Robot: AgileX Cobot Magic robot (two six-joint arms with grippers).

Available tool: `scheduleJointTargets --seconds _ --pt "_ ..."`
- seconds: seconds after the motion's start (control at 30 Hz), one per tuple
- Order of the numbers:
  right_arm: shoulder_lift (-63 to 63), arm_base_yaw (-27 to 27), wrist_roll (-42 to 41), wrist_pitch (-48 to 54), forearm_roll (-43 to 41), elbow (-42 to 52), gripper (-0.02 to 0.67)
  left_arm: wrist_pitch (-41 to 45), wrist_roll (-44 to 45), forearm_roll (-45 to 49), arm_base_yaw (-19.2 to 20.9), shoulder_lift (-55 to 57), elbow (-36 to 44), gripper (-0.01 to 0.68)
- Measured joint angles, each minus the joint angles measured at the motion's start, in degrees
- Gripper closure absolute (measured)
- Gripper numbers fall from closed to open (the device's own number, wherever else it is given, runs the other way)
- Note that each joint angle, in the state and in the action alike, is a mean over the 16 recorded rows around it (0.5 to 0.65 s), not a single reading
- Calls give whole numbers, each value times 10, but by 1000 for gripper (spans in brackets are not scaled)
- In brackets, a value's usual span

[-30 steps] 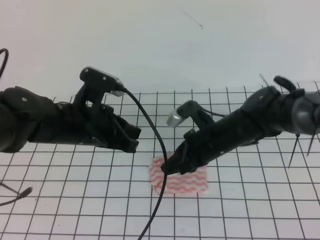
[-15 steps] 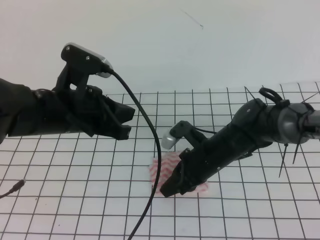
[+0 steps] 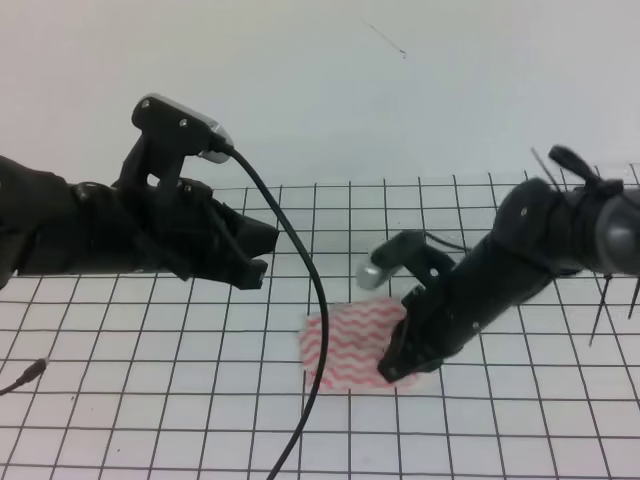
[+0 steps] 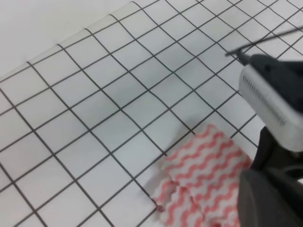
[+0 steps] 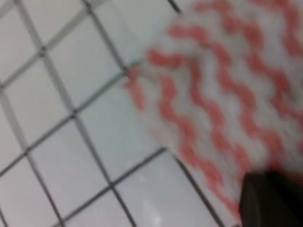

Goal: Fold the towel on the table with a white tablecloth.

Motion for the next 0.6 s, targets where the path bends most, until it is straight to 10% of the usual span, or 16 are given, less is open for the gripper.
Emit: scheduleJointTargets --seconds 0.6 --pt "-364 -1 130 -77 -107 39 649 59 -212 180 0 -266 24 673"
